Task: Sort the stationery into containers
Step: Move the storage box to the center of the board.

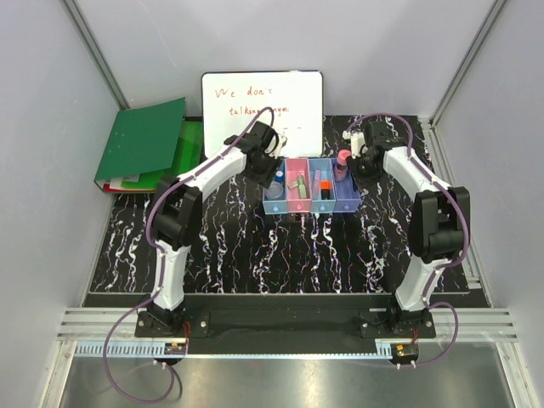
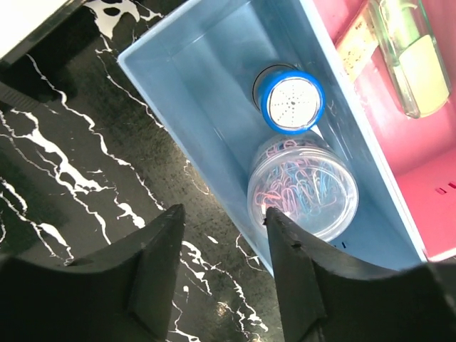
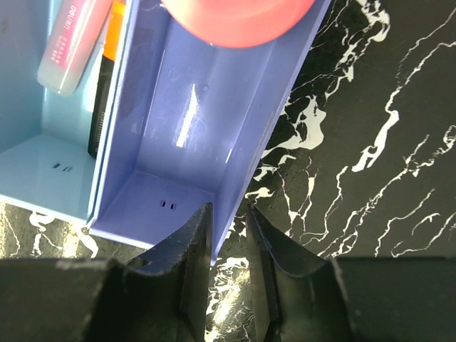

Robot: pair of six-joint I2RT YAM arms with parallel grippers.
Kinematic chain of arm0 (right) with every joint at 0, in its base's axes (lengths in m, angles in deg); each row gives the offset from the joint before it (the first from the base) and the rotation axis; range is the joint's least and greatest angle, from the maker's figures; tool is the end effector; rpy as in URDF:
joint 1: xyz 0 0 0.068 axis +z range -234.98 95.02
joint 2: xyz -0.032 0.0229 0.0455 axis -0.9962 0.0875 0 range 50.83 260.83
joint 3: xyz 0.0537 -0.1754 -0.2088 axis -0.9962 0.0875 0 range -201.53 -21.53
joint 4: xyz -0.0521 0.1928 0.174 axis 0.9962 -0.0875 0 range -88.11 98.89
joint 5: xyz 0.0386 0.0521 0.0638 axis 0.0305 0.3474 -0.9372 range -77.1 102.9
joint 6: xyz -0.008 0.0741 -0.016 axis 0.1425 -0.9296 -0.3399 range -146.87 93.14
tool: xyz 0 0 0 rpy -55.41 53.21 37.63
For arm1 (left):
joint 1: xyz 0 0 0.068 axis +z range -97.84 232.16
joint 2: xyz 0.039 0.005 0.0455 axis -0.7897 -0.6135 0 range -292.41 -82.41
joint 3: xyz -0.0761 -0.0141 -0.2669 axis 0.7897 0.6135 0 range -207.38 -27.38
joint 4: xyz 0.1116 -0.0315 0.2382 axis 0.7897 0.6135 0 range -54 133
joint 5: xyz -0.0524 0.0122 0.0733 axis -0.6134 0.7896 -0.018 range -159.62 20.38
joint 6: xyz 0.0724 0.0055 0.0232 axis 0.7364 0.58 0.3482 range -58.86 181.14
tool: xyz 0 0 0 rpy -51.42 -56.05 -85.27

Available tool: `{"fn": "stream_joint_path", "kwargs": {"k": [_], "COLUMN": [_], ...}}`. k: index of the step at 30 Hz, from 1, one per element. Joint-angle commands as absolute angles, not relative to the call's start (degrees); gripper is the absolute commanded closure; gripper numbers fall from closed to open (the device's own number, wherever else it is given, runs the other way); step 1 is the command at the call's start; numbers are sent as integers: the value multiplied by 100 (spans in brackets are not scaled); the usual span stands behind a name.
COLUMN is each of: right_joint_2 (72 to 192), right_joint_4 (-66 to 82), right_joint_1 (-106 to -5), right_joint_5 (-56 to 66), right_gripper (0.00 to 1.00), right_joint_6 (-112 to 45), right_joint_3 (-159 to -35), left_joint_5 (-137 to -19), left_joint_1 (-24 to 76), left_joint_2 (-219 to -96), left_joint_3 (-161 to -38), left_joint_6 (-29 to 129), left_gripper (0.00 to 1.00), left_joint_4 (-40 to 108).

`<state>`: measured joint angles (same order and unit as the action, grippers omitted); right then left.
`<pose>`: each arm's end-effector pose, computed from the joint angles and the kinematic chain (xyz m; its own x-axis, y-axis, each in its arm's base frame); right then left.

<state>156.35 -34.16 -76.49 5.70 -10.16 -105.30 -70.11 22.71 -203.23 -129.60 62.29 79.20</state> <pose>0.3984 0.0676 0.2116 -0.7998 -0.4077 -0.4405 -0.4481 0.8939 -0.0137 0.4162 -0.2356 0.2001 -0.7574 0.4506 -0.4726 0.5104 0.8599 0.0019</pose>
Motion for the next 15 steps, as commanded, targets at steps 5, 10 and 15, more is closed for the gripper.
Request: {"fn": "stream_joint_path", "kwargs": {"k": [5,10,15], "right_joint_2": [15762,15780,15780], "right_joint_4": [-3180,-3128,-3057], "right_joint_1": [-7769,-7786,-7795], "right_joint_5": [394,367,227], "right_gripper": [68,71,74], "right_joint_6": [-964,-964,-981], "right_joint_3": [-10573,-10503,-10406], "left_joint_5": [-7173,-7173,-7243], "left_joint_1": [2254,2254,2254], "left_joint_2": [-20370,-20370,-20370], "left_joint_3": [-13268,-13285,-13276], "left_joint_6": [6193,6220,6202], "left_gripper": [59,66,68], "left_joint_4": [7880,7889,7889]}}
